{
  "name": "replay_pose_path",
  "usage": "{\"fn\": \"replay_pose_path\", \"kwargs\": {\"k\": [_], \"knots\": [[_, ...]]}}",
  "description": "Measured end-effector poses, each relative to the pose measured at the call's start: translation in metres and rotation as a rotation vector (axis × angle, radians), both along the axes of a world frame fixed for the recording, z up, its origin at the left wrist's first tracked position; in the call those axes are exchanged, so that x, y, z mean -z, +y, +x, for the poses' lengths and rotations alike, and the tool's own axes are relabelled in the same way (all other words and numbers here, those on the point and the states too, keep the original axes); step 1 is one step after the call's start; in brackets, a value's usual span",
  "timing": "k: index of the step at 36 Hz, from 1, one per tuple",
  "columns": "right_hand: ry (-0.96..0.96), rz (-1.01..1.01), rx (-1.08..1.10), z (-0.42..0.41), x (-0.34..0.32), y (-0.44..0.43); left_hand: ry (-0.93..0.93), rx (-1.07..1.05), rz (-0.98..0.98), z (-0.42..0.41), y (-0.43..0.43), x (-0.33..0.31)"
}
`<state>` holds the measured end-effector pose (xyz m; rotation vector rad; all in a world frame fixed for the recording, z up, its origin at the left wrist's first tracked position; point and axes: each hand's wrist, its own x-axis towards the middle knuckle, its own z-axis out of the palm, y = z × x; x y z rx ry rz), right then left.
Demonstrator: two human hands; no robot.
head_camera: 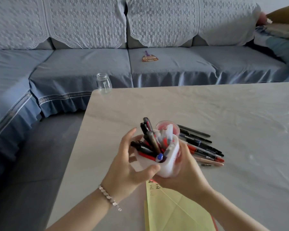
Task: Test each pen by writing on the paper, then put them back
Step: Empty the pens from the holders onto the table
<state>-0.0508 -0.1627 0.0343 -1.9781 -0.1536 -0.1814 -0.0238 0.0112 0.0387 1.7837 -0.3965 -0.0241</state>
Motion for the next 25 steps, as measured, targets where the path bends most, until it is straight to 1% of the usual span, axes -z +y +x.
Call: {"fn": "replay_pose_path", "kwargs": {"k": [1,2,3,6,8,13,14,15,16,18,21,25], "knots": [[0.038,-0.026,0.037,-0.005,0.001,-0.011,0.019,0.044,-0.009,0.002,-0.002,0.008],[0.081,-0.072,0.072,-0.009,0.004,-0.024,0.011,0.07,0.028,0.004,-0.004,0.016],[0.11,-0.141,0.105,-0.013,0.004,-0.036,-0.015,0.077,0.11,0.006,-0.006,0.026],[0.157,-0.414,0.224,-0.023,-0.003,-0.073,-0.14,0.029,0.465,0.015,-0.007,0.064],[0.173,-0.577,0.268,-0.022,-0.012,-0.096,-0.203,0.012,0.603,0.021,-0.009,0.086],[0.293,-1.038,0.244,0.007,-0.024,-0.14,-0.194,0.029,0.841,0.018,-0.013,0.125],[0.312,-1.109,0.236,0.015,-0.024,-0.145,-0.227,0.03,0.884,0.017,-0.012,0.13],[0.325,-1.17,0.227,0.023,-0.025,-0.149,-0.21,0.05,0.931,0.016,-0.011,0.134],[0.332,-1.221,0.215,0.031,-0.024,-0.151,-0.158,0.075,0.968,0.016,-0.01,0.137],[0.343,-1.293,0.188,0.047,-0.024,-0.154,-0.167,0.038,1.015,0.015,-0.008,0.143],[0.368,-1.388,0.139,0.066,-0.028,-0.153,-0.214,-0.01,0.994,0.014,-0.007,0.145],[0.444,-1.553,0.051,0.075,-0.037,-0.152,-0.268,-0.019,0.993,0.015,-0.009,0.148]]}}
